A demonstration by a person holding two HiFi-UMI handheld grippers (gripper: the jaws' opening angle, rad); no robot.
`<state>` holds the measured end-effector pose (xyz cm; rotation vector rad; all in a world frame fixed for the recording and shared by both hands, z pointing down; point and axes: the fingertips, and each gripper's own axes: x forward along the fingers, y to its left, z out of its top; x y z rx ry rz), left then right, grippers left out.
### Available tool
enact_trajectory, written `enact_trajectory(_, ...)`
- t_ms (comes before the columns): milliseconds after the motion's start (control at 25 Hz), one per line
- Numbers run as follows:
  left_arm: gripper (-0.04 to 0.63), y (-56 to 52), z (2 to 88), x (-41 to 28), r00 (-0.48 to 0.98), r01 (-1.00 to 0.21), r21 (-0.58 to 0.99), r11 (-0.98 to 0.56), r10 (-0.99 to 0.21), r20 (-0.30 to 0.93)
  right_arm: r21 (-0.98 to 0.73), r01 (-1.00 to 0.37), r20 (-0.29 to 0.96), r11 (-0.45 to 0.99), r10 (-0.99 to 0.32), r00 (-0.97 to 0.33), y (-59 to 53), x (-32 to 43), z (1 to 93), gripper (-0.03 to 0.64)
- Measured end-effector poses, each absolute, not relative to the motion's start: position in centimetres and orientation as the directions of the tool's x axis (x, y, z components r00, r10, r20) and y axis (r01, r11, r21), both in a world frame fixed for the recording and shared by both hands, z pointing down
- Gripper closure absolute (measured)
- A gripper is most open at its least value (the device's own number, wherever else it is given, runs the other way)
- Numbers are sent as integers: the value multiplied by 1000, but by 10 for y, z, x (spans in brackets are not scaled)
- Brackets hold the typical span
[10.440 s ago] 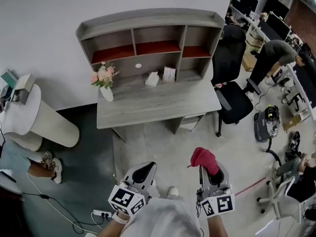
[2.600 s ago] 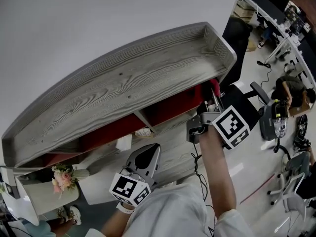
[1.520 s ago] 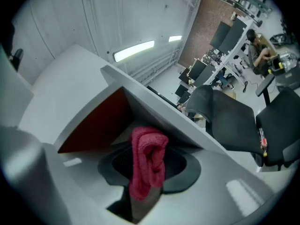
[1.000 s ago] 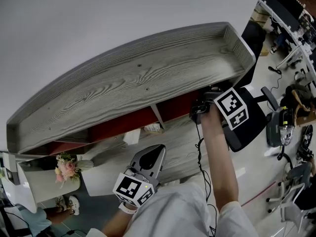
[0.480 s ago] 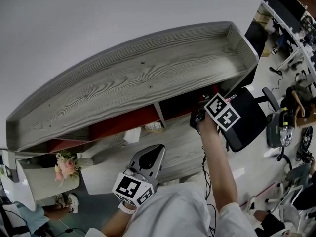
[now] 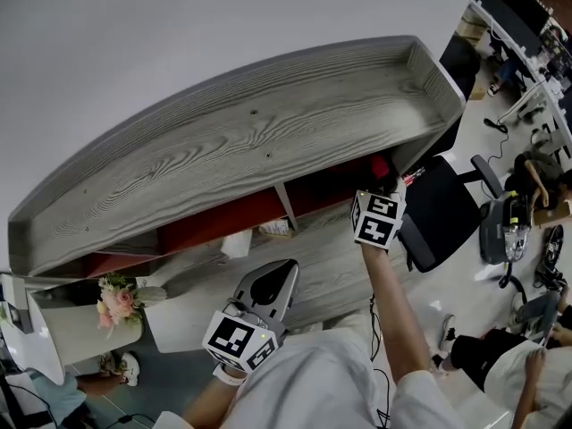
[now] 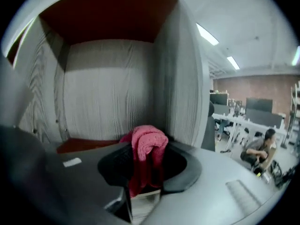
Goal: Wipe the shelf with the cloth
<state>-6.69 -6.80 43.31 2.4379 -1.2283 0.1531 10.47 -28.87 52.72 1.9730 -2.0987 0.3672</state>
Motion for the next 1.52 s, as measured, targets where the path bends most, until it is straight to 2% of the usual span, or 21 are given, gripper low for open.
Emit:
enact_trajectory(200, 589, -67, 434, -69, 606, -791, 308, -528, -747, 274, 192, -975, 291, 111, -955, -51, -286, 98, 528, 486)
enact_trajectory(440, 589, -65, 436, -75, 599, -795, 315, -518, -752, 275, 214, -967, 295, 136, -953, -69, -278, 91, 534, 489)
enact_trajectory(960, 589, -59, 443, -73, 603, -793, 322, -518, -744, 289, 258, -871, 366, 419, -876, -313, -261, 22, 538, 494)
enact_trajectory(1280, 589, -57, 442, -70, 601, -794, 320, -517, -746, 287, 259, -708, 447, 657, -731, -515, -240, -38, 539, 494)
enact_trajectory(1520, 589, -54, 442, -73, 591, -801, 318, -506, -752, 292, 212, -612, 487, 762, -625, -610, -219, -72, 539, 494)
